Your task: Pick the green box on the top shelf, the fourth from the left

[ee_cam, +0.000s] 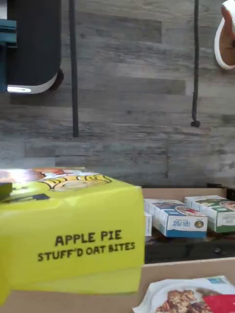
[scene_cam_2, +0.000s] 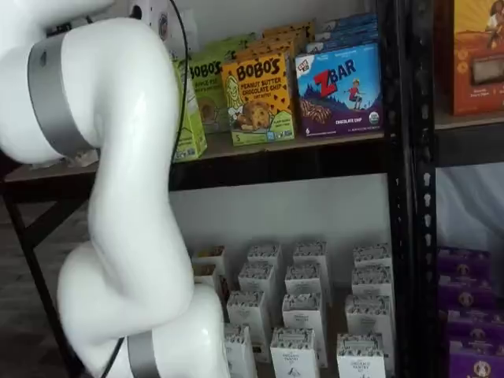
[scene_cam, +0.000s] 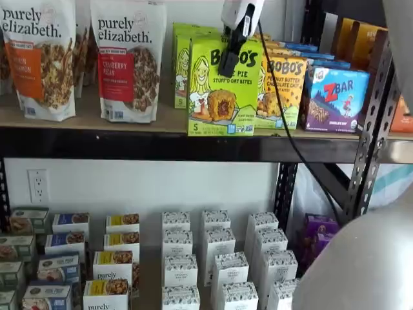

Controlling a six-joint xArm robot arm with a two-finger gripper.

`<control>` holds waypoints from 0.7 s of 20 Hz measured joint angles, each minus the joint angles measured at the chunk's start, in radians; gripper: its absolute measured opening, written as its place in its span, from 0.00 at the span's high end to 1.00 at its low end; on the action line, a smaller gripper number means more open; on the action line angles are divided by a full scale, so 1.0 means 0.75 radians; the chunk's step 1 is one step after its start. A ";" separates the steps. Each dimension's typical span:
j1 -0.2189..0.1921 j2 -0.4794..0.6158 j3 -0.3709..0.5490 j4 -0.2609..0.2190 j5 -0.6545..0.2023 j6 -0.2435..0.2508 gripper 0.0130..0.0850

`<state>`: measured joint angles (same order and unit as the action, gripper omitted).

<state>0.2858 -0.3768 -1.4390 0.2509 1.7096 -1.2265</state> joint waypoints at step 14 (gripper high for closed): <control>0.052 -0.179 0.184 -0.079 0.021 0.037 0.83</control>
<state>0.3251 -0.5112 -1.3014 0.1916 1.7257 -1.1987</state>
